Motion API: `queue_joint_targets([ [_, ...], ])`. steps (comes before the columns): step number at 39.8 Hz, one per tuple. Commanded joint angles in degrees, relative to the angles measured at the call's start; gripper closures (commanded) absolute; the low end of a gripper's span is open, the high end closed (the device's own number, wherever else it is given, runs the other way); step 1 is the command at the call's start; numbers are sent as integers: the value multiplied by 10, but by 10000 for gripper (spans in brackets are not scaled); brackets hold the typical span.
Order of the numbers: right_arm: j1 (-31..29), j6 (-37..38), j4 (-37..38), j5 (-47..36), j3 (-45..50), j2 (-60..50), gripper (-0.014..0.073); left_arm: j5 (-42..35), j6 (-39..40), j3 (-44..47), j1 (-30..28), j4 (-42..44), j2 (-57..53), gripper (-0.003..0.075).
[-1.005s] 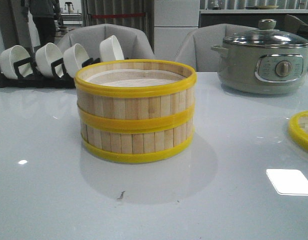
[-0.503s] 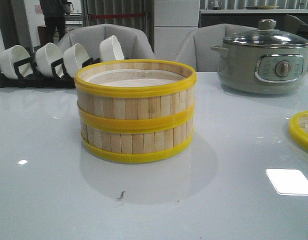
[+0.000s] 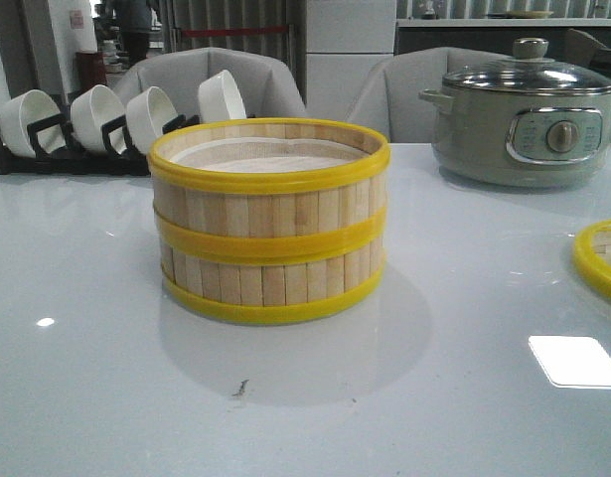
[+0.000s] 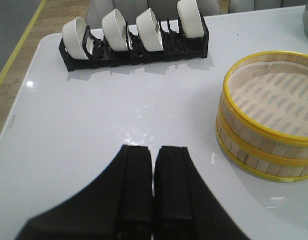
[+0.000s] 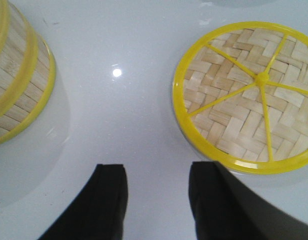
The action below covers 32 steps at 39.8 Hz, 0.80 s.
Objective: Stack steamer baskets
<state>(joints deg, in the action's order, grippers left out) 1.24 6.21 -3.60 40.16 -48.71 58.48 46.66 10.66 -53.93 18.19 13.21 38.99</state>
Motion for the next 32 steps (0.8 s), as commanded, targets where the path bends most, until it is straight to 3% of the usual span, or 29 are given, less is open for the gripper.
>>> queue_joint_targets([
  [1, -15, -4, 21, -33, -33, 32, 180, -47, 7, -15, 1, 7, 0, 635],
  [15, -115, -4, 21, -37, -127, 181, 180, -47, 7, -15, 1, 7, 0, 635],
  [32, -134, -4, 22, -25, -220, 334, 180, -47, 7, -15, 1, 7, 0, 635],
])
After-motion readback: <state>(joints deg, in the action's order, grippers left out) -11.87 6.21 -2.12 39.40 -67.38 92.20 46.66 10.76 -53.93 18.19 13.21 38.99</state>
